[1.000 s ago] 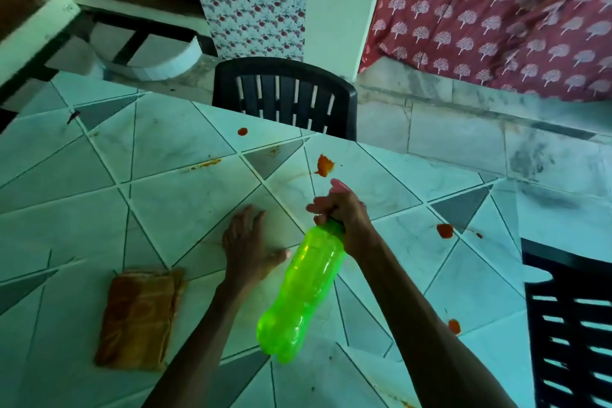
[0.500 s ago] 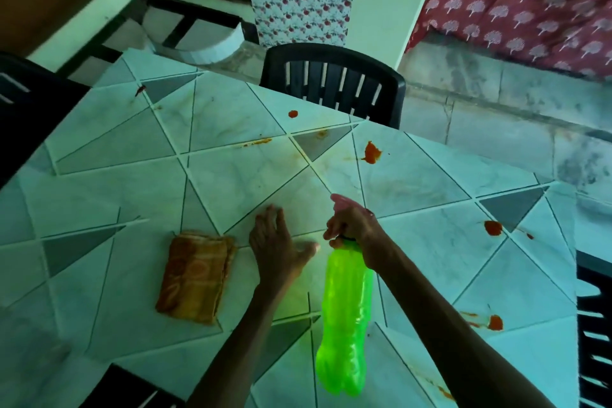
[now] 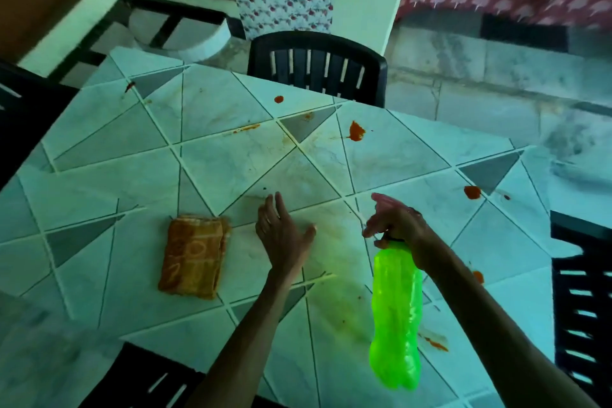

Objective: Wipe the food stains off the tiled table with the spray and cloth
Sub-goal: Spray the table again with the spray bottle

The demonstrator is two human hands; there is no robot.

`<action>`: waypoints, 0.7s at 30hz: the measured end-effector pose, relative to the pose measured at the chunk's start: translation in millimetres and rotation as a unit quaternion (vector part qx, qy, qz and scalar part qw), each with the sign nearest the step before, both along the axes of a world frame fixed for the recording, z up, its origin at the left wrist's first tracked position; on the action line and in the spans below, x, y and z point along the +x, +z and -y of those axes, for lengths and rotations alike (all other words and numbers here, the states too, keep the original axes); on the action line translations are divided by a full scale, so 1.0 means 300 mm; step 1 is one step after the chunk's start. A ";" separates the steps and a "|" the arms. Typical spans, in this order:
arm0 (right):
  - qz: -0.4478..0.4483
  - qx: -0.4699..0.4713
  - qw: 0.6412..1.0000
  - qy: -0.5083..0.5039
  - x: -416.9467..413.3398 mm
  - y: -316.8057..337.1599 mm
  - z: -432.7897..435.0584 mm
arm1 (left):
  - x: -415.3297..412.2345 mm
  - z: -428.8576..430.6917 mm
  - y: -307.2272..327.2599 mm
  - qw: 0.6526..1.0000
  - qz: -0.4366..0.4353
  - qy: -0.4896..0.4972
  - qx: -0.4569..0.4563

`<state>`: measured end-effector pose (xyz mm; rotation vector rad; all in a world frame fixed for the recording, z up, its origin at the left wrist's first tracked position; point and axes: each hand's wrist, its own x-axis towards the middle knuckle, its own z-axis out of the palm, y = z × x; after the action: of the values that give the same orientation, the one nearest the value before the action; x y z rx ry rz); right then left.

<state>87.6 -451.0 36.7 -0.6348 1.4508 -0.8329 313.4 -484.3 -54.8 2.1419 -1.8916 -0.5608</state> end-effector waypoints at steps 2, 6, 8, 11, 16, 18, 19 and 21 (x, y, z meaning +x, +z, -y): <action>-0.001 0.026 0.997 -0.072 -0.055 -0.007 -0.034 | -0.047 -0.015 -0.002 1.000 -0.004 -0.027 -0.010; 0.026 0.061 0.989 -0.129 -0.156 -0.006 -0.107 | -0.159 -0.054 0.010 0.997 -0.016 -0.079 0.002; 0.027 0.064 0.984 -0.165 -0.193 0.007 -0.154 | -0.214 -0.077 0.016 0.994 -0.010 -0.112 0.017; 0.031 0.067 0.981 -0.180 -0.248 0.011 -0.228 | -0.288 -0.120 0.020 0.988 -0.001 -0.155 0.026; 0.023 0.085 0.970 -0.228 -0.362 0.037 -0.342 | -0.407 -0.190 0.019 0.977 0.005 -0.215 0.008; 0.031 0.076 0.963 -0.256 -0.418 0.061 -0.403 | -0.463 -0.220 0.005 0.972 0.007 -0.235 0.001; 0.034 0.069 0.963 -0.259 -0.444 0.068 -0.430 | -0.485 -0.232 0.001 0.971 0.008 -0.238 0.001; 0.026 0.067 0.960 -0.271 -0.508 0.074 -0.491 | -0.545 -0.259 0.000 0.970 0.011 -0.243 0.012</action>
<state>-64.7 -303.7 58.8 -0.1028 1.6421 -1.1494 150.0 -406.7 -54.7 1.6934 -2.4455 -0.6501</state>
